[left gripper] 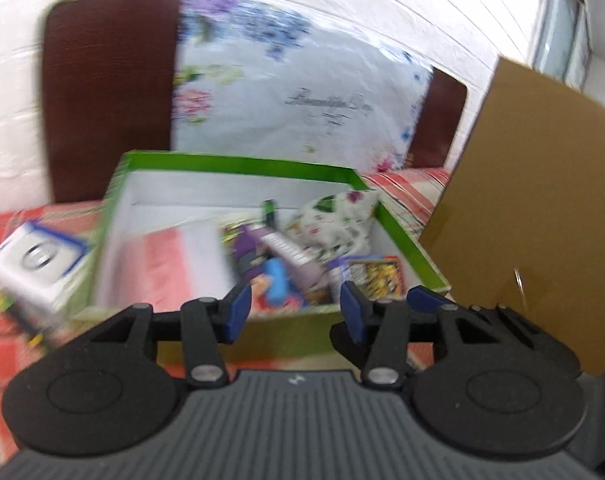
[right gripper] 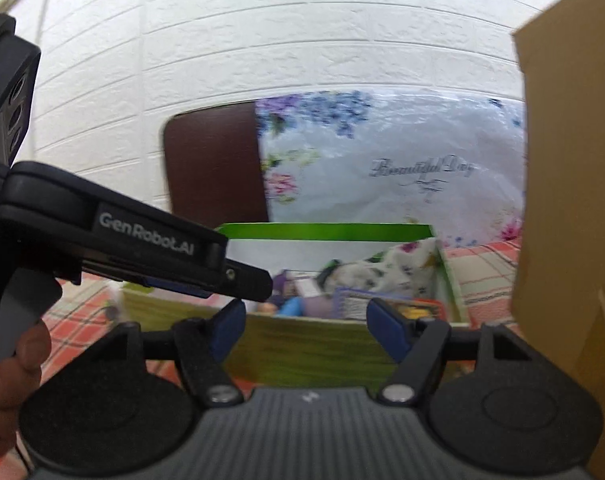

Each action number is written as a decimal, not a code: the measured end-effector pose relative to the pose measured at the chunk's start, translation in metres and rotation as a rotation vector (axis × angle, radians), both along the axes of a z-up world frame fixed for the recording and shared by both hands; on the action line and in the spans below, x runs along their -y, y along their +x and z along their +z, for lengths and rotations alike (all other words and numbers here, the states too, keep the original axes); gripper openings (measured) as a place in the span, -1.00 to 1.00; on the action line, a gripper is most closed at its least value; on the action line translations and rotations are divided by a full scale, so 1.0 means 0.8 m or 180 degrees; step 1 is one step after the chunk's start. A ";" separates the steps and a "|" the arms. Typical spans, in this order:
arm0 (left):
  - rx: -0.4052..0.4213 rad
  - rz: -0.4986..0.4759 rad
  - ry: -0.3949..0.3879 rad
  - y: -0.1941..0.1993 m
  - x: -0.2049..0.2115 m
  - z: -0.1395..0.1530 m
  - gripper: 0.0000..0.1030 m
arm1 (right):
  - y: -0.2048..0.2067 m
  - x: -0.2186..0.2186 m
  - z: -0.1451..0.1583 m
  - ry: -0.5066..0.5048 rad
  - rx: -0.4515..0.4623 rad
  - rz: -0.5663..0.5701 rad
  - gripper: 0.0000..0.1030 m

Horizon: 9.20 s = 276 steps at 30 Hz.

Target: Organize objects

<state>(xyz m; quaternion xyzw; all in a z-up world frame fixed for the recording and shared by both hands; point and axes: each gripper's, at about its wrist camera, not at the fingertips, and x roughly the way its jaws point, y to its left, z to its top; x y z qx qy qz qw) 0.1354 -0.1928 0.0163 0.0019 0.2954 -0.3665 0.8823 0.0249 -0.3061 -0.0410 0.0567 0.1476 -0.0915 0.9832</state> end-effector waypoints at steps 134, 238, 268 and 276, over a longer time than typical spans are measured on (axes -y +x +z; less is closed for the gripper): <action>0.0244 0.1880 0.0477 0.031 -0.277 -0.093 0.73 | 0.220 -0.253 -0.015 -0.1523 -0.2029 0.2025 0.67; -0.0771 0.0305 0.0196 -0.088 -0.145 -0.061 0.41 | -0.057 -0.120 -0.028 -0.0326 -0.1112 0.1165 0.80; -0.0546 0.0869 0.0624 -0.094 -0.140 -0.053 0.77 | -0.055 -0.115 -0.038 -0.0063 -0.1196 0.0893 0.99; -0.0656 0.0733 0.0502 -0.088 -0.138 -0.058 0.71 | -0.052 -0.123 -0.036 -0.0116 -0.1167 0.1005 0.76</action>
